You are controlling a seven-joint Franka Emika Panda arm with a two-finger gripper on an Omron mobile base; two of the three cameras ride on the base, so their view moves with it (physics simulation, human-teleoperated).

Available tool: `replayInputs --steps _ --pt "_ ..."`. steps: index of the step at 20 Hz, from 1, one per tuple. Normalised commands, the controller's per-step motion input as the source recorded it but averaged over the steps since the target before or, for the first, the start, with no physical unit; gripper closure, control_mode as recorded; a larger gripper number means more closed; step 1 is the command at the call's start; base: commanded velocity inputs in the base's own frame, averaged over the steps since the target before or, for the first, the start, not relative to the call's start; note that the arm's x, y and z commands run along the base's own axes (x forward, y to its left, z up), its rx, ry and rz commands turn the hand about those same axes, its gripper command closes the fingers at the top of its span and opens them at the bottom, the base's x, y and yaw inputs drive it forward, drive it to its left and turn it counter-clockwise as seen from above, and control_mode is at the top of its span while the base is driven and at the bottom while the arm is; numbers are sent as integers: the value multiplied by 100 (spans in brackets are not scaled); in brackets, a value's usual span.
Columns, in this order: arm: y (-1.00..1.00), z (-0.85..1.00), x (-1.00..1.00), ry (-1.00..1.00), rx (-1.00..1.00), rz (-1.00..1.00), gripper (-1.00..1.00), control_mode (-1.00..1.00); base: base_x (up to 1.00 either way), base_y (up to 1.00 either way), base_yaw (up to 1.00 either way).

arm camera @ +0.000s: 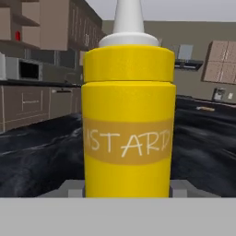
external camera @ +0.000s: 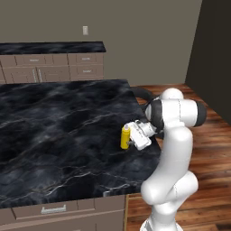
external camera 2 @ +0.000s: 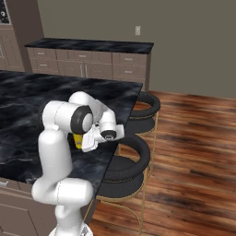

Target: Move the mustard and ketchup from the cabinet to the dining counter.

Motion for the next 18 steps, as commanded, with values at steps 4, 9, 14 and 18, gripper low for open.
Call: replayInputs --steps 4,9,14,18 --pt "0 -47 23 0 0 10 100 -100 0 0 0" --pt "0 -39 20 0 0 8 100 -100 0 0 0" --pt "0 -40 -10 -1 -1 8 100 -100 0 0 0" --pt "-5 -34 -8 -6 0 6 -100 -100 0 0 0"
